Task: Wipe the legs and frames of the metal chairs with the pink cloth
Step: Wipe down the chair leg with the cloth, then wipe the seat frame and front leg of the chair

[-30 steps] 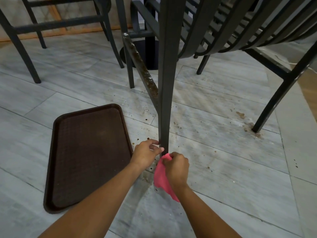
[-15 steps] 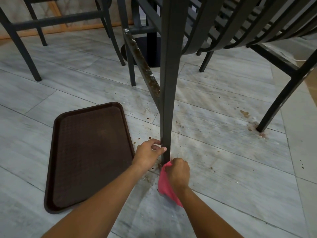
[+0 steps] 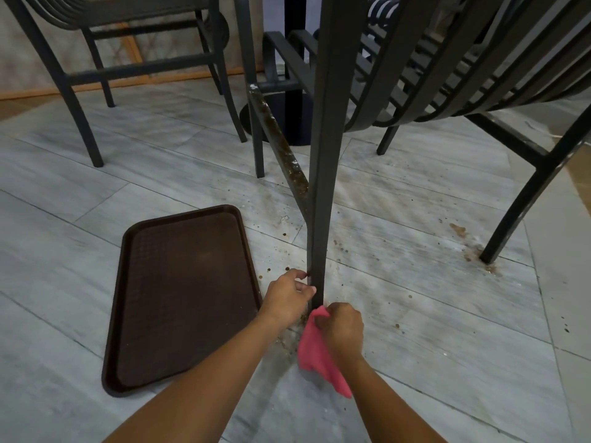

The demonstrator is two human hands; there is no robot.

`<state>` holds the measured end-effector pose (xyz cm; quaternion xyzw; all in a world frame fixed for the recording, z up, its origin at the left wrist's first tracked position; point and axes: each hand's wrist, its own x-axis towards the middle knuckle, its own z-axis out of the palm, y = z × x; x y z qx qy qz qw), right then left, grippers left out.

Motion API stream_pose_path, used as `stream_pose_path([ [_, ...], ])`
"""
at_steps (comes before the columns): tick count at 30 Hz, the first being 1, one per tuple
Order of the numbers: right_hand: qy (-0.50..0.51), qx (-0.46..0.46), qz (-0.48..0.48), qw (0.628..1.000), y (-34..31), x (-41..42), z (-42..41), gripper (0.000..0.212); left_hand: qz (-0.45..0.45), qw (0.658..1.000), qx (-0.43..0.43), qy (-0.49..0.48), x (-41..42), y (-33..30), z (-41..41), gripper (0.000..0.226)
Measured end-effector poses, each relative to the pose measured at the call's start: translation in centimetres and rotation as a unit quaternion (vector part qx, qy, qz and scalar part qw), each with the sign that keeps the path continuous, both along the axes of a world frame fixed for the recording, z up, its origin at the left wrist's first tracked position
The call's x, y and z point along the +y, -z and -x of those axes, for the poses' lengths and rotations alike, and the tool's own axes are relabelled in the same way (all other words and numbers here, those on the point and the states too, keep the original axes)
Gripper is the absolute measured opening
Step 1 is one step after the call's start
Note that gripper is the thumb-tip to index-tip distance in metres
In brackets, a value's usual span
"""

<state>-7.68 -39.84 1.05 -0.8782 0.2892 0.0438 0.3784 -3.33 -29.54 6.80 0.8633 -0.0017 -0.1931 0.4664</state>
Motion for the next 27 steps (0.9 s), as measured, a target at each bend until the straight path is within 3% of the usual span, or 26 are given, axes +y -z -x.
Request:
stream_pose_path([
  [12, 0.015, -0.177, -0.059, 0.982, -8.3, 1.4, 1.1, 0.014, 0.0, 0.995, -0.088, -0.042, 2.2, -3.7, 2.4, 0.016],
  [17, 0.001, -0.232, -0.041, 0.972, -12.2, 2.8, 1.2, 0.027, 0.017, 0.986, -0.154, -0.062, 3.6, -5.3, 3.3, 0.017],
  [21, -0.007, -0.274, -0.045, 0.961, -13.9, 4.3, 0.9, 0.026, 0.058, 0.977, -0.195, -0.066, 4.1, -6.5, 4.6, 0.024],
  [27, -0.031, -0.324, -0.056, 0.944, -15.7, 6.6, 0.8, 0.03, 0.128, 0.969, -0.203, -0.06, 5.0, -7.7, 5.8, 0.037],
])
